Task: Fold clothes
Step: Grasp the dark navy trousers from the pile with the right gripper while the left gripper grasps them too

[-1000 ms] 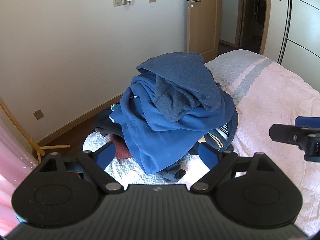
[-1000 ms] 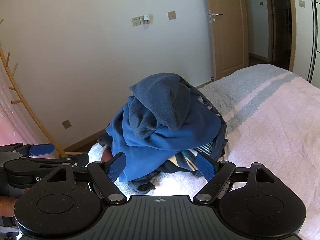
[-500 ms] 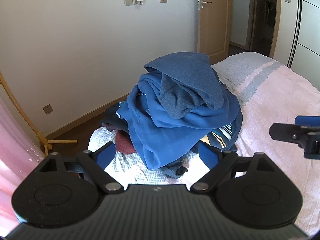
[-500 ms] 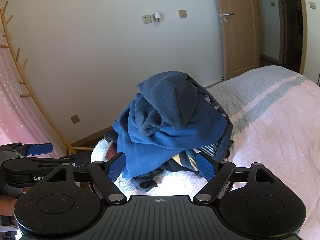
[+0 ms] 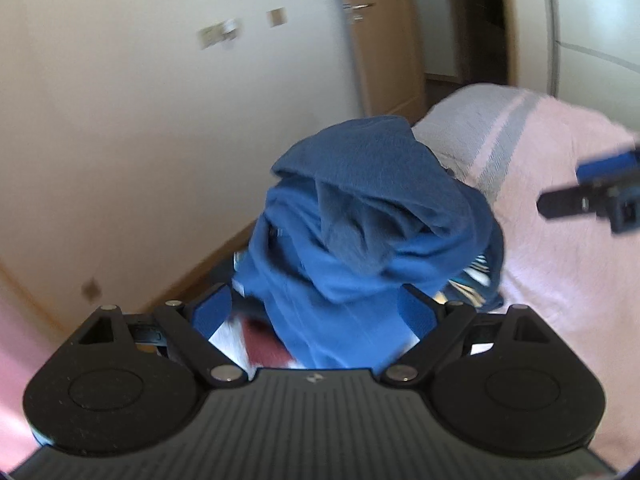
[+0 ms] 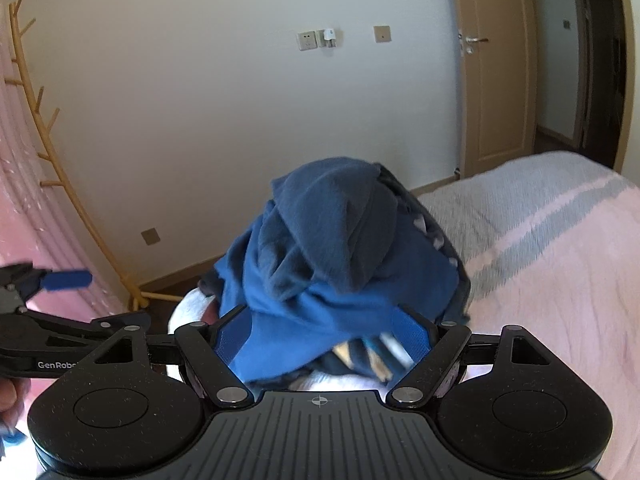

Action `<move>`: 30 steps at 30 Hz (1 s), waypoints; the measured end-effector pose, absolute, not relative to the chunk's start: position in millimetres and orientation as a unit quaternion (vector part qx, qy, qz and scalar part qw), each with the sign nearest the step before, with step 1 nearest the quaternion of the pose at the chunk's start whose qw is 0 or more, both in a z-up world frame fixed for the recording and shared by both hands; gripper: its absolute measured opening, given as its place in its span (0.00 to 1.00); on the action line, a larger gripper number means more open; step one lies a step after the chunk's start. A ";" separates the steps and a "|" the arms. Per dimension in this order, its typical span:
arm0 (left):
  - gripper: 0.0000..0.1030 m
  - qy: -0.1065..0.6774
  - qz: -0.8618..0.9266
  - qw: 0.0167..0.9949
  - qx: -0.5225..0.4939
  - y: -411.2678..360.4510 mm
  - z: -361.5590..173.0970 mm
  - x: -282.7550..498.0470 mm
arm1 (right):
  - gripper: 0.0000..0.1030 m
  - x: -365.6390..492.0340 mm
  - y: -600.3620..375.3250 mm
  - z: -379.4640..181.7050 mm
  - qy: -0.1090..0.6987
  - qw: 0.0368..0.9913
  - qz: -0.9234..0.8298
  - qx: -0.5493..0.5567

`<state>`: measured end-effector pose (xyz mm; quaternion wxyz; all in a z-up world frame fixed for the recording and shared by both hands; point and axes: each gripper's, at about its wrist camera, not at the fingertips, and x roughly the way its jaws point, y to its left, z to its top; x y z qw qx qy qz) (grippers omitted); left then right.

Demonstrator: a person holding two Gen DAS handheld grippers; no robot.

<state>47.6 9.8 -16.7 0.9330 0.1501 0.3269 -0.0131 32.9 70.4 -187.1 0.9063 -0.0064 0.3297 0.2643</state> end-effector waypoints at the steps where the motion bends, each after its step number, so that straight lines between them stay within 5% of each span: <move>1: 0.86 0.322 -0.028 0.931 0.169 11.7 -22.0 63.1 | 0.78 43.4 75.1 -188.4 0.328 0.907 0.265 -0.015; 9: 0.86 0.283 -0.159 0.900 0.291 14.3 -79.3 180.8 | 0.78 157.7 130.4 -226.2 0.352 0.893 0.269 -0.077; 17: 0.85 0.305 -0.210 0.894 0.254 22.4 -110.0 260.6 | 0.78 229.8 168.0 -268.3 0.382 0.873 0.290 -0.082; 18: 0.83 0.305 -0.216 0.895 0.244 23.1 -108.6 263.0 | 0.74 231.8 168.7 -268.9 0.379 0.873 0.297 -0.081; 19: 0.81 0.299 -0.224 0.896 0.239 23.4 -105.0 262.4 | 0.45 232.5 167.3 -267.5 0.374 0.874 0.302 -0.075; 21: 0.62 0.275 -0.244 0.899 0.238 16.2 -94.1 256.0 | 0.25 230.5 157.4 -257.3 0.362 0.879 0.307 -0.051; 24: 0.46 0.230 -0.277 0.902 0.237 -0.8 -69.9 240.1 | 0.20 218.9 124.5 -224.7 0.327 0.896 0.300 -0.006; 30: 0.43 0.145 -0.389 0.883 0.219 -73.4 -19.1 152.0 | 0.19 130.2 9.0 -150.8 0.246 0.941 0.224 0.060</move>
